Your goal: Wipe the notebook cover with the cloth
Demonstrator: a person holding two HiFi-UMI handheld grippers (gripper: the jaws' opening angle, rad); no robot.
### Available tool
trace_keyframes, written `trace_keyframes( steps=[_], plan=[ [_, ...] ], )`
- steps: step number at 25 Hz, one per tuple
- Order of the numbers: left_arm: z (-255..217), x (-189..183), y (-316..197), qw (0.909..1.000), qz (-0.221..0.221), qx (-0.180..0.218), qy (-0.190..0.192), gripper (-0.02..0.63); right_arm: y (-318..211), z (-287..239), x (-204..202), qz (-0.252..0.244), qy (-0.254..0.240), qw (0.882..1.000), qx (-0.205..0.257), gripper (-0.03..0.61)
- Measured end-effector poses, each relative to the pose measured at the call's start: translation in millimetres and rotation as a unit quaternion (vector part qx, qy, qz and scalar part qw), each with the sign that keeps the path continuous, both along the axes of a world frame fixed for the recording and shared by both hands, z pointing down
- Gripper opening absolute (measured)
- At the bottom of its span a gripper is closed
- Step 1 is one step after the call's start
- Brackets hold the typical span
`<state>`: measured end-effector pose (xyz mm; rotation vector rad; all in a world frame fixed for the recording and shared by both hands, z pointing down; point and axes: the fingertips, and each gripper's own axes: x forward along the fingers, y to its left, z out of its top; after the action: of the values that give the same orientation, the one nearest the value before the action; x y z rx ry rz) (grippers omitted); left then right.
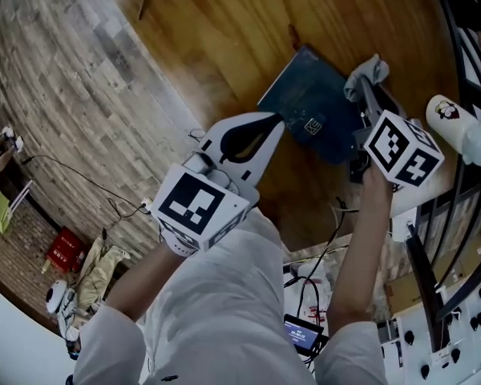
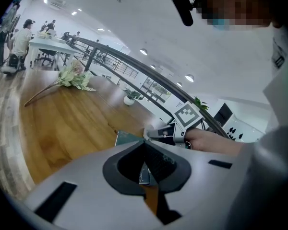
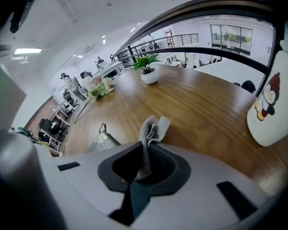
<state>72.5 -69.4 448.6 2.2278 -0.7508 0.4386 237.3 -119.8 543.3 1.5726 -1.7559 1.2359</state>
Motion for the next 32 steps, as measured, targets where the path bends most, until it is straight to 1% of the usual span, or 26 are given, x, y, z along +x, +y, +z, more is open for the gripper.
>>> trace_keyframes(
  steps=[8, 17, 21, 24, 29, 32],
  plan=[
    [-4, 14, 15, 0.9998, 0.017, 0.004, -0.004, 0.02, 31, 0, 41, 0.035, 0.015, 0.999, -0.003, 0.041],
    [-8, 31, 40, 0.9993, 0.037, 0.01, -0.003, 0.02, 58, -1, 73, 0.075, 0.022, 0.997, 0.006, 0.041],
    [-17, 35, 50, 0.9988, 0.047, 0.016, -0.003, 0.02, 74, -5, 84, 0.089, 0.038, 0.995, 0.006, 0.041],
    [-26, 34, 57, 0.9985, 0.051, 0.022, -0.005, 0.02, 91, -8, 83, 0.09, 0.047, 0.995, 0.002, 0.041],
    [-49, 33, 61, 0.9974, 0.053, 0.049, 0.007, 0.02, 115, -21, 71, 0.095, 0.035, 0.995, 0.008, 0.041],
    [-64, 28, 67, 0.9967, 0.055, 0.058, 0.01, 0.019, 128, -30, 61, 0.095, 0.03, 0.995, 0.009, 0.041]
  ],
)
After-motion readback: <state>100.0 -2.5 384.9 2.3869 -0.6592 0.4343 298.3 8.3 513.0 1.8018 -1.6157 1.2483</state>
